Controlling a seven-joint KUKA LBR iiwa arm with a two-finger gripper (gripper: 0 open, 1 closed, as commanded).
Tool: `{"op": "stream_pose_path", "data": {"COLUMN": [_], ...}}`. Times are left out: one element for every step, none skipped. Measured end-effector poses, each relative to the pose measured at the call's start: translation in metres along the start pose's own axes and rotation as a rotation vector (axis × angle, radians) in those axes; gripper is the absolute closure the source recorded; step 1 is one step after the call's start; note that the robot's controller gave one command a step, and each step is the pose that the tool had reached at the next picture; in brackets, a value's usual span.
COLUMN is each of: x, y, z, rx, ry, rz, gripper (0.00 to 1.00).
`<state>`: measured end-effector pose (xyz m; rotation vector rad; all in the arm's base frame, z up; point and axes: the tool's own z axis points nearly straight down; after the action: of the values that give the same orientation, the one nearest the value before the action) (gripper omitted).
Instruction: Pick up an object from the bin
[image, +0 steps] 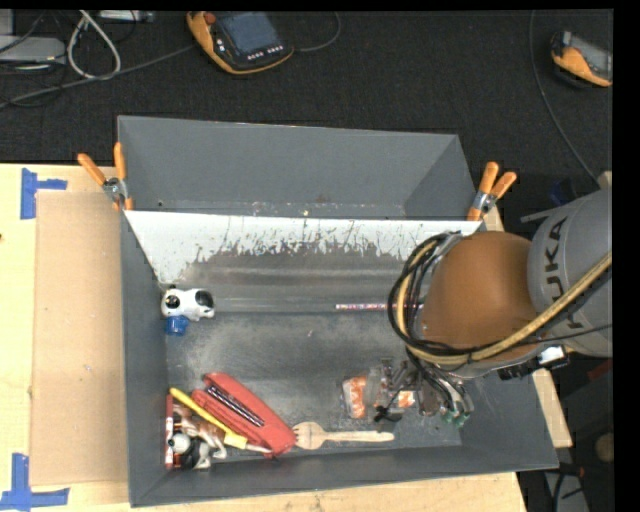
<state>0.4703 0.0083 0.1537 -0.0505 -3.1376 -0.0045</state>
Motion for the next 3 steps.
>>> {"op": "stream_pose_path", "data": {"x": [-0.002,-0.003,-0.004], "y": [0.000,0.017,0.017], "z": [0.066,0.067,0.067], "rx": [0.000,-0.001,-0.001], "ry": [0.001,-0.012,-0.012], "rz": [-0.039,-0.027,-0.025], "gripper": [1.00,0.00,0.00]}}
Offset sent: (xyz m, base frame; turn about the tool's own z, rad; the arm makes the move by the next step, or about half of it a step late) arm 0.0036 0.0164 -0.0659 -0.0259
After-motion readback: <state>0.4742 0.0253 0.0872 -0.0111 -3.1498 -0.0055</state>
